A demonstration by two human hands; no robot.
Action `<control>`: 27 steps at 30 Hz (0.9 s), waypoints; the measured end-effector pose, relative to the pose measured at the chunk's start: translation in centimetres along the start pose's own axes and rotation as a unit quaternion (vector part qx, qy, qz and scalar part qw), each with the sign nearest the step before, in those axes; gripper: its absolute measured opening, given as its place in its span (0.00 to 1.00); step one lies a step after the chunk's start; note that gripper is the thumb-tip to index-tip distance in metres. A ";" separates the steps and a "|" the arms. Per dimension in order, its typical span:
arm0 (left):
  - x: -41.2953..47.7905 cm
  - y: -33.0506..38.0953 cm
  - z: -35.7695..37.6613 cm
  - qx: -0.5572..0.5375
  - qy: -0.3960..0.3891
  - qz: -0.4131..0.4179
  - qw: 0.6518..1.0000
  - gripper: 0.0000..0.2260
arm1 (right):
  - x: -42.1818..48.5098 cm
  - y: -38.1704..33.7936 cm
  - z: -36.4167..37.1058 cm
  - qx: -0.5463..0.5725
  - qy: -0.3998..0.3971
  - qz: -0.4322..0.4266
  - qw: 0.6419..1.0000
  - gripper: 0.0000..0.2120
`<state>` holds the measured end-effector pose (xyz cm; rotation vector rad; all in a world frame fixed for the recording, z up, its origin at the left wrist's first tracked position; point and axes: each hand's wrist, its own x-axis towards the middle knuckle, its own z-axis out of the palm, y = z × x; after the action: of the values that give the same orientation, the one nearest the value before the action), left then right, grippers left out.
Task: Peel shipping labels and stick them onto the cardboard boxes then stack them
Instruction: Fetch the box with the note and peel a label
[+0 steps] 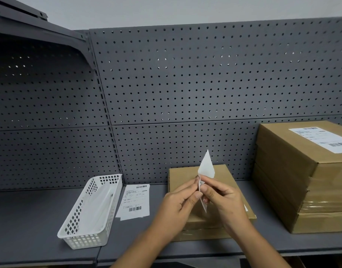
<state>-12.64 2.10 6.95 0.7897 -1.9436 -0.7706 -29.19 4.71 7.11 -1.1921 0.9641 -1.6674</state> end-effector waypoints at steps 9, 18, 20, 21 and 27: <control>0.1 0.2 0.2 0.020 0.003 0.015 1.000 0.16 | -0.4 -0.2 0.5 0.010 0.018 -0.027 0.999 0.16; -0.1 1.1 0.5 -0.011 -0.005 0.007 1.000 0.16 | -0.2 -0.6 0.8 -0.064 -0.003 -0.079 0.995 0.16; -0.2 1.4 0.6 -0.062 -0.013 -0.031 0.998 0.16 | -0.1 -0.5 0.8 -0.066 -0.006 -0.078 0.995 0.16; -0.3 1.5 0.7 -0.092 -0.012 -0.058 0.994 0.15 | -0.1 -0.5 0.8 -0.066 -0.012 -0.078 0.995 0.16; 0.3 2.2 2.0 -0.200 0.053 -0.161 0.965 0.15 | -0.1 -0.1 0.9 -0.068 -0.020 -0.062 0.996 0.18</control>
<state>-15.06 3.68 7.92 0.8833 -1.5091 -1.2436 -28.32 4.79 7.42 -1.3954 1.0105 -1.6884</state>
